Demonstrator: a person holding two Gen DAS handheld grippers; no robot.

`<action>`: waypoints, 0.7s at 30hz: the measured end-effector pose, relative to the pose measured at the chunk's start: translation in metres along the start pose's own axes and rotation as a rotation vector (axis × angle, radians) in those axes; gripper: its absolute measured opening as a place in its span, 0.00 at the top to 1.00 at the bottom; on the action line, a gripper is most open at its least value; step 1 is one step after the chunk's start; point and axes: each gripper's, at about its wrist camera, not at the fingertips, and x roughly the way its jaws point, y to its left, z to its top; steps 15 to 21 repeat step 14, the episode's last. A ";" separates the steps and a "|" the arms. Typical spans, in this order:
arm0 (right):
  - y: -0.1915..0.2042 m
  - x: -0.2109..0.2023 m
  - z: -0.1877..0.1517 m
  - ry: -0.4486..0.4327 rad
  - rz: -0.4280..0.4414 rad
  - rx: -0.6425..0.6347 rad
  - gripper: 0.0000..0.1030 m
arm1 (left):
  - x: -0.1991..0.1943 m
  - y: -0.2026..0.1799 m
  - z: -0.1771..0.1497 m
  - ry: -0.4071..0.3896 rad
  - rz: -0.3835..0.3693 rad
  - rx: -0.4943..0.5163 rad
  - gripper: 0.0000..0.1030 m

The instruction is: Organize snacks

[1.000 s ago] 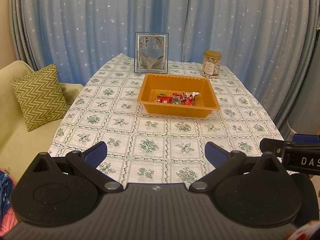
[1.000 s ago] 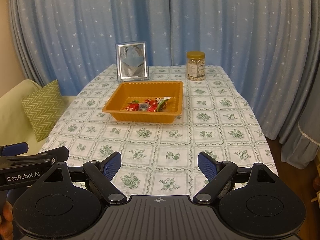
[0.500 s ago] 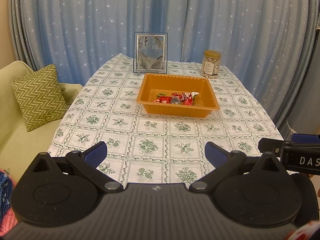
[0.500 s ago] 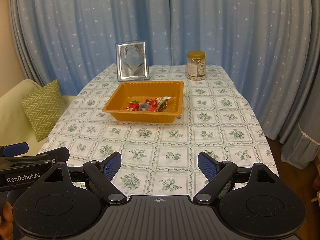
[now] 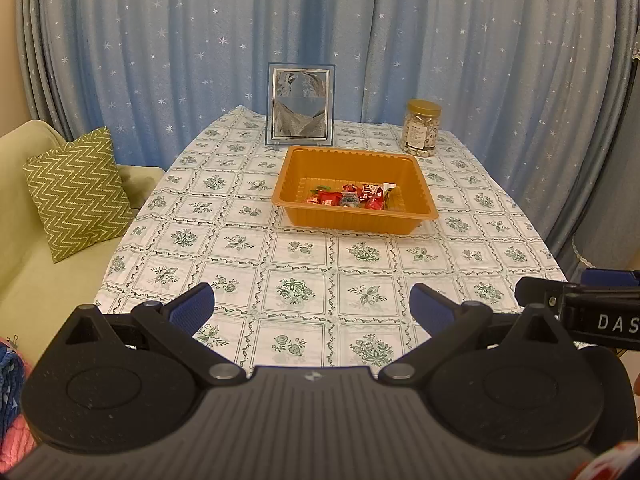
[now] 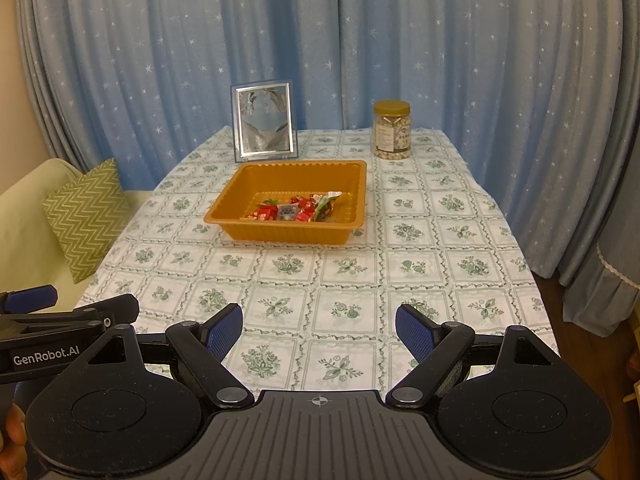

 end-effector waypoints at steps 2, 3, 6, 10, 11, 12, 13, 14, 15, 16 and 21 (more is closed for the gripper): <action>0.000 0.000 -0.001 0.001 0.000 0.001 0.19 | 0.000 0.000 0.000 0.000 -0.001 -0.001 0.00; 0.000 0.001 -0.001 0.001 0.000 0.001 0.19 | 0.000 0.000 0.000 0.000 -0.002 0.000 0.00; 0.000 0.001 -0.002 0.001 0.000 0.002 0.19 | 0.000 0.000 0.000 0.001 -0.001 0.001 0.00; 0.000 0.001 -0.003 0.001 0.000 0.002 0.19 | 0.000 0.000 -0.001 -0.003 -0.002 0.001 0.00; 0.001 0.001 -0.003 0.001 0.001 0.002 0.19 | 0.000 0.000 -0.001 -0.007 -0.003 -0.001 0.00; 0.000 0.001 -0.002 0.001 0.001 0.002 0.19 | 0.000 0.000 -0.001 -0.012 -0.003 -0.003 0.00; 0.000 0.001 -0.003 0.000 0.001 0.003 0.19 | 0.000 0.000 -0.002 -0.015 -0.002 -0.004 0.00; 0.000 0.001 -0.002 0.000 0.001 0.002 0.19 | 0.000 0.000 -0.002 -0.016 -0.003 -0.006 0.00; 0.000 0.001 -0.002 0.000 0.001 0.002 0.19 | 0.000 0.000 -0.002 -0.016 -0.003 -0.006 0.00; 0.000 0.001 -0.002 0.000 0.001 0.002 0.19 | 0.000 0.000 -0.002 -0.016 -0.003 -0.006 0.00; 0.000 0.001 -0.002 0.000 0.001 0.002 0.19 | 0.000 0.000 -0.002 -0.016 -0.003 -0.006 0.00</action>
